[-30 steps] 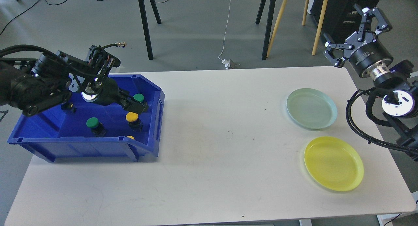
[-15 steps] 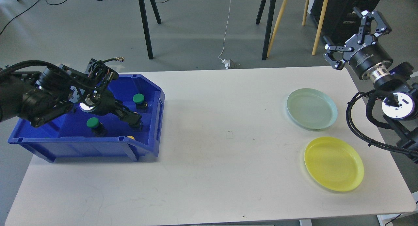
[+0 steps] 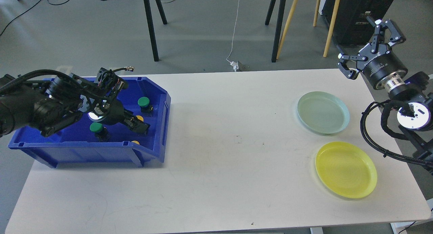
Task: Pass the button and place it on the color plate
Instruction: 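Grasp a yellow button in the bin with the left gripper and lift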
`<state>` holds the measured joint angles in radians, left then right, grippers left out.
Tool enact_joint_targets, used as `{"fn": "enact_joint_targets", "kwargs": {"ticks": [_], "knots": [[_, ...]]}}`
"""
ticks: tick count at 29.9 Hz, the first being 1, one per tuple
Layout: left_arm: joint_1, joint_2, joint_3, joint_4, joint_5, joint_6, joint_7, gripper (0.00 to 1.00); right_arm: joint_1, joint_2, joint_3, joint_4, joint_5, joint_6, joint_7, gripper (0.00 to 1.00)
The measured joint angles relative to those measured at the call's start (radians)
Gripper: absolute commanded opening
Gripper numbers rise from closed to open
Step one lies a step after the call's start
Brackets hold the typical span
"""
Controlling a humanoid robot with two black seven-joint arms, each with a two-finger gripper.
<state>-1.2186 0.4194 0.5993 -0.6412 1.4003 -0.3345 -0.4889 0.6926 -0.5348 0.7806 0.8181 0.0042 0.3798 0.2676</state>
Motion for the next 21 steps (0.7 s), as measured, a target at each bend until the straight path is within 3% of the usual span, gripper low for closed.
{"fn": "enact_joint_targets", "kwargs": {"ticks": [6,12,17,21], "knots": [[0.006,-0.005,0.0,0.018,-0.001,0.0,0.0,0.57,-0.006,-0.002,0.002,0.001,0.0,0.001,0.001,1.0],[0.013,-0.005,0.0,0.029,0.01,0.001,0.0,0.52,-0.016,-0.002,0.002,0.001,0.0,0.001,0.002,1.0],[0.014,-0.005,-0.001,0.029,0.025,0.002,0.0,0.26,-0.02,-0.002,0.003,0.001,0.0,0.001,0.002,1.0],[0.013,-0.005,-0.001,0.029,0.052,0.002,0.0,0.16,-0.027,-0.002,0.003,0.0,0.0,0.0,0.002,1.0]]}}
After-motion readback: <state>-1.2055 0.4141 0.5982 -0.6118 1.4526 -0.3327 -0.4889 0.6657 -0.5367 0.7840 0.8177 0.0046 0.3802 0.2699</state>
